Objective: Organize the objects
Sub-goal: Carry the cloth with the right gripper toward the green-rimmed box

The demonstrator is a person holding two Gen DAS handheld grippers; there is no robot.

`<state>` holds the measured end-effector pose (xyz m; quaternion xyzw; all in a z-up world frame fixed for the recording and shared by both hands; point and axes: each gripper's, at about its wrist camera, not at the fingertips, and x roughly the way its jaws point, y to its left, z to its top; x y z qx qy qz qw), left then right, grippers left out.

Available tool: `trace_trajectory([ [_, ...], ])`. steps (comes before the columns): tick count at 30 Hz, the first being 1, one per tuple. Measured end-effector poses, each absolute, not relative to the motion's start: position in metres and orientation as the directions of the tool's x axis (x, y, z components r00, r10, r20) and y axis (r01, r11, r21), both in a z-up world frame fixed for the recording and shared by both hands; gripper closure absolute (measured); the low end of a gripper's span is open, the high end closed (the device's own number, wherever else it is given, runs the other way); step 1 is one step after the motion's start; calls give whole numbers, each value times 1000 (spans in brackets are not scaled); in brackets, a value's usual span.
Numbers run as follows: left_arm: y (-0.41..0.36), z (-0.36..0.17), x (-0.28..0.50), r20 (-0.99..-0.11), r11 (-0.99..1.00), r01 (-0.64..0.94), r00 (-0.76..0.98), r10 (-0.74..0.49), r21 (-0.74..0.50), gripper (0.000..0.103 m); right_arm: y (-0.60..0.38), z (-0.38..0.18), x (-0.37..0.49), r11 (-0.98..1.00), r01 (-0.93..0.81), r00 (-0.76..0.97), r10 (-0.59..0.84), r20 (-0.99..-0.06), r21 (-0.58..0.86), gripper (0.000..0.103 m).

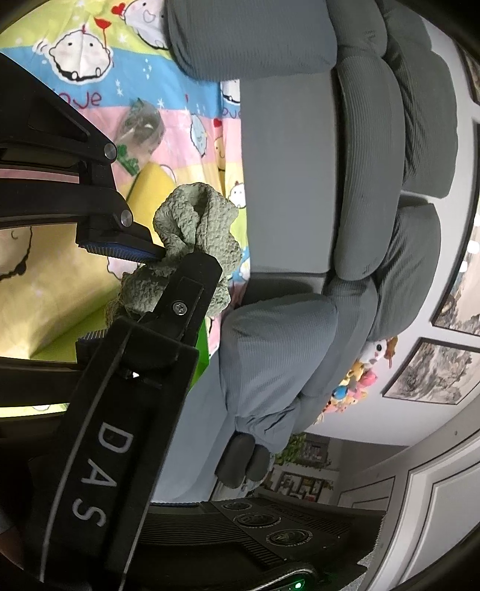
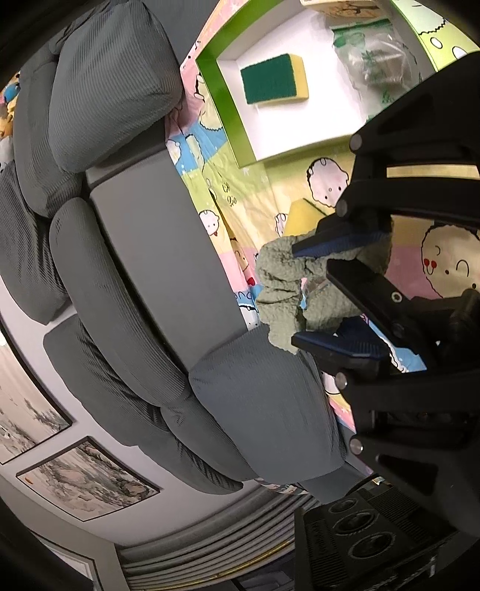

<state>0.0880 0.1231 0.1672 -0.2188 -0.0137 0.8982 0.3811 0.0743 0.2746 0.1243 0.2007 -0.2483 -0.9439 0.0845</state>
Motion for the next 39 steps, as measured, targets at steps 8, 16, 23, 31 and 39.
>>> trace_trajectory([
  [8, 139, 169, 94, -382, -688, -700, -592, 709, -192, 71, 287, 124, 83, -862, 34, -912, -234, -337, 506, 60],
  [16, 154, 169, 99, -386, -666, -722, -569, 726, -189, 71, 301, 123, 91, -859, 6, -917, -209, -340, 512, 60],
  [23, 168, 169, 103, -388, -646, -740, -549, 741, -187, 71, 313, 122, 95, -855, -25, -920, -183, -346, 519, 60],
  [31, 183, 166, 106, -396, -620, -761, -518, 758, -191, 71, 327, 120, 102, -848, -60, -922, -154, -354, 526, 59],
  [39, 196, 164, 110, -405, -593, -779, -485, 775, -202, 71, 341, 117, 107, -841, -95, -921, -128, -368, 532, 59],
])
